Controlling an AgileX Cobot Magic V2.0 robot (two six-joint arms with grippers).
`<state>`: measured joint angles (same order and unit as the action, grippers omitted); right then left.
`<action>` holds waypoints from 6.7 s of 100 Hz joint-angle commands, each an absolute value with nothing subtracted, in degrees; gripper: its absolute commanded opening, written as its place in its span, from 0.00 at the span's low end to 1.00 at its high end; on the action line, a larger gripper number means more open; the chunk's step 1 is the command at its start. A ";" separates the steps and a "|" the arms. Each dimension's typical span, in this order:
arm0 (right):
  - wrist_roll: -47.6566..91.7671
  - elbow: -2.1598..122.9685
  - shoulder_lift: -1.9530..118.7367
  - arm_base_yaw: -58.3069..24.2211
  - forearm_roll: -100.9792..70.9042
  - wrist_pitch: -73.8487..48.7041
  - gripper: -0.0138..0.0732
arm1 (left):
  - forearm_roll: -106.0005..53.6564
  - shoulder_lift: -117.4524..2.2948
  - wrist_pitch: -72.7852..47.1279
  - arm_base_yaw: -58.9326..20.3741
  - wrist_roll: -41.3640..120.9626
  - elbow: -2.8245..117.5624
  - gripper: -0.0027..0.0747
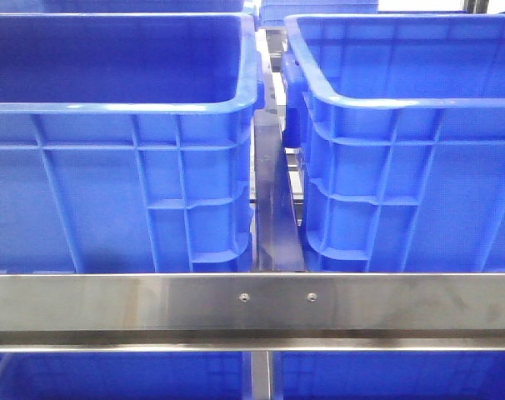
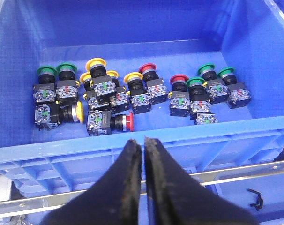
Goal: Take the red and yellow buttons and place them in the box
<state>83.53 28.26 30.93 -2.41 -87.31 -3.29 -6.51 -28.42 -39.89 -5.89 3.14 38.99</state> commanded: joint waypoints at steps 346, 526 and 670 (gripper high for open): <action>84.04 29.79 30.97 -2.34 -87.81 -3.64 0.08 | -7.46 -85.76 -29.28 -2.11 3.16 70.06 0.02; 69.72 31.80 40.29 -2.34 -108.31 -37.73 0.81 | -7.46 -66.10 -38.92 -45.52 3.81 70.06 0.02; 60.88 54.13 78.31 -20.39 -109.62 -58.68 0.37 | -7.88 -66.10 -39.14 -45.52 3.81 70.06 0.05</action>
